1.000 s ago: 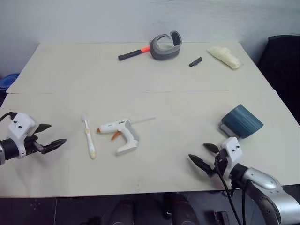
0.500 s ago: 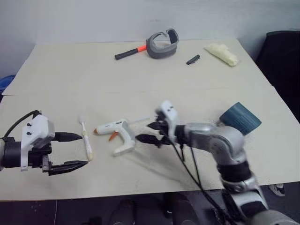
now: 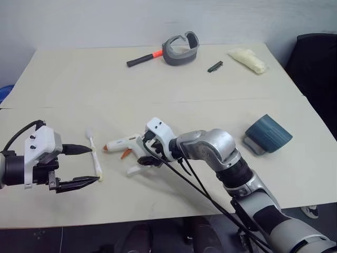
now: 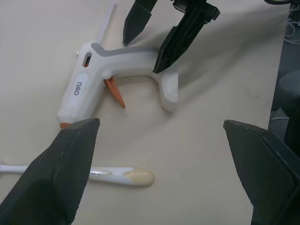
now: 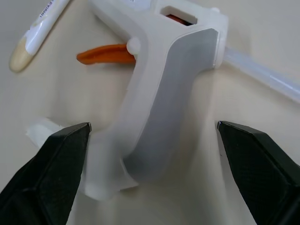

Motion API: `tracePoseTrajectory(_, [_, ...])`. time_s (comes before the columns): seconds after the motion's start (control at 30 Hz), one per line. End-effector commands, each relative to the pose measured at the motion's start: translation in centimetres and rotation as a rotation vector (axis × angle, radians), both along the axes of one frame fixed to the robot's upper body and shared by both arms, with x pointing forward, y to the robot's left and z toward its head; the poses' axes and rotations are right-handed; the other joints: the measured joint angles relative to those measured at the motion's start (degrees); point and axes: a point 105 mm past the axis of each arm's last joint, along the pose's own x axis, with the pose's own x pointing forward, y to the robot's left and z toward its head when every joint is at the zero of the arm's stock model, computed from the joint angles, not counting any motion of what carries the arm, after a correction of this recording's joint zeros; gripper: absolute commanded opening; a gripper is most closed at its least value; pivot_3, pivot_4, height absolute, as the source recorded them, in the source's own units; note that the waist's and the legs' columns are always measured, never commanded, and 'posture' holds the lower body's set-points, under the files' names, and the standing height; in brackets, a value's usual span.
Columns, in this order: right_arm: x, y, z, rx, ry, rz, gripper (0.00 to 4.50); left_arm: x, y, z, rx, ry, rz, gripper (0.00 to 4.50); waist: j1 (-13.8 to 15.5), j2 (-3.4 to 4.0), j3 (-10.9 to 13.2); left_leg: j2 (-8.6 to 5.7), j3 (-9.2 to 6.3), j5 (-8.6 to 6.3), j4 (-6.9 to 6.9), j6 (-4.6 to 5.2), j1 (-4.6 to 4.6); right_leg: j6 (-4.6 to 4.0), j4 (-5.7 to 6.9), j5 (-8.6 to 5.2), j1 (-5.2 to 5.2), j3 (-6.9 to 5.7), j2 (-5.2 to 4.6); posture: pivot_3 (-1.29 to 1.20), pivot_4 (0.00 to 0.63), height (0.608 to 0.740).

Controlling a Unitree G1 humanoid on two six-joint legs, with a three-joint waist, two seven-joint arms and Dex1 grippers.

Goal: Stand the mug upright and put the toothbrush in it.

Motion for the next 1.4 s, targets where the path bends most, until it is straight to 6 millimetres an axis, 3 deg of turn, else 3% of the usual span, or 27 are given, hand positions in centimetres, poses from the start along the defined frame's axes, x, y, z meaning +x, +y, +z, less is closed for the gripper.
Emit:
tracePoseTrajectory(0.03, [-0.4, 1.5, 0.0, -0.008, -0.042, 0.049, 4.49, 0.3, -0.5, 0.1, 0.014, -0.041, -0.018, 4.5, -0.03, 0.0, 0.0, 0.01, -0.01, 0.0, 0.0, -0.02, 0.02, -0.03, 0.03, -0.01, 0.0, 0.0, 0.03, 0.0, 0.15, 0.74])
tracePoseTrajectory(0.2, [0.0, 3.4, -0.9, -0.058, -0.123, 0.103, 4.49, 0.7, -0.8, 0.1, 0.009, -0.049, -0.031, 4.5, -0.26, 0.0, 0.0, 0.05, -0.01, 0.0, 0.0, -0.08, 0.06, -0.08, 0.1, -0.04, -0.02, 0.01, 0.09, 0.0, 0.15, 0.74])
tracePoseTrajectory(0.4, [1.0, 3.6, -1.9, -0.117, -0.187, 0.133, 4.49, 1.3, -0.9, 0.7, 0.006, -0.077, -0.031, 4.5, -0.34, -0.02, -0.01, 0.12, -0.02, -0.02, 0.0, -0.1, 0.05, -0.08, 0.05, -0.04, 0.0, 0.02, 0.03, 0.0, 0.15, 0.74])
tracePoseTrajectory(0.67, [1.6, 3.2, -2.1, -0.141, -0.219, 0.146, 2.0, 1.4, -1.0, 0.7, 0.002, -0.085, -0.027, 4.5, -0.58, -0.02, -0.01, 0.41, -0.02, -0.03, 0.0, -0.16, 0.09, -0.13, 0.12, -0.07, -0.01, 0.0, 0.13, 0.0, 0.15, 0.74])
tracePoseTrajectory(0.9, [3.4, 1.0, -0.6, -0.122, -0.242, 0.053, 1.87, 1.6, -1.9, 1.2, -0.051, -0.1, -0.053, 4.5, -0.3, -0.01, 0.0, 0.44, -0.02, -0.03, 0.0, -0.17, 0.07, -0.14, 0.09, -0.07, -0.01, 0.0, 0.13, 0.0, 0.15, 0.74])
tracePoseTrajectory(1.0, [5.2, -2.1, 2.0, -0.079, -0.278, -0.058, 1.87, 1.9, -3.0, 1.8, -0.116, -0.111, -0.081, 4.5, 0.52, 0.04, 0.03, 0.4, -0.09, -0.03, 0.02, -0.17, 0.01, -0.13, 0.08, -0.07, 0.0, -0.06, 0.08, 0.0, 0.15, 0.74])
tracePoseTrajectory(1.07, [6.1, -5.8, 5.0, -0.037, -0.312, -0.164, 1.87, 2.1, -4.5, 2.1, -0.179, -0.111, -0.129, 4.5, 1.0, 0.1, 0.07, 0.26, -0.19, -0.02, 0.05, -0.14, -0.09, -0.08, 0.03, -0.04, 0.01, -0.07, -0.03, 0.0, 0.15, 0.74])
tracePoseTrajectory(1.2, [6.2, -10.4, 9.0, -0.012, -0.389, -0.286, 1.87, 2.6, -6.7, 2.2, -0.252, -0.106, -0.199, 4.5, 1.34, 0.18, 0.12, -0.08, -0.08, -0.05, 0.05, -0.05, -0.17, 0.05, -0.16, 0.03, 0.0, -0.05, -0.04, 0.0, 0.15, 0.74])
tracePoseTrajectory(1.27, [6.8, -16.4, 12.2, -0.041, -0.48, -0.467, 1.87, 3.2, -9.0, 2.3, -0.311, -0.105, -0.274, 4.5, 1.33, 0.3, 0.19, 0.01, -0.01, -0.07, 0.03, -0.08, -0.17, 0.05, -0.26, 0.03, 0.0, -0.03, 0.14, 0.0, 0.15, 0.74])
tracePoseTrajectory(1.3, [6.9, -18.4, 13.2, -0.057, -0.51, -0.53, 1.87, 3.3, -9.7, 2.4, -0.329, -0.104, -0.301, 4.5, 1.56, 0.38, 0.24, 0.01, 0.01, -0.06, 0.01, -0.08, -0.2, 0.06, -0.3, 0.03, -0.02, -0.04, 0.17, 0.0, 0.15, 0.74])
tracePoseTrajectory(1.33, [7.0, -22.1, 14.2, -0.094, -0.548, -0.637, 1.87, 3.6, -10.8, 2.5, -0.357, -0.101, -0.34, 4.5, 1.93, 0.42, 0.26, -0.01, 0.05, -0.06, 0.02, -0.07, -0.23, 0.06, -0.31, 0.03, -0.02, -0.04, 0.18, 0.0, 0.15, 0.74])
tracePoseTrajectory(1.4, [6.4, -27.3, 15.2, -0.139, -0.572, -0.793, 1.87, 3.9, -12.4, 2.6, -0.391, -0.095, -0.395, 4.5, 2.44, 0.42, 0.27, -0.1, 0.3, -0.06, 0.04, -0.06, -0.37, 0.09, -0.44, 0.05, 0.0, -0.1, 0.18, 0.0, 0.15, 0.74])
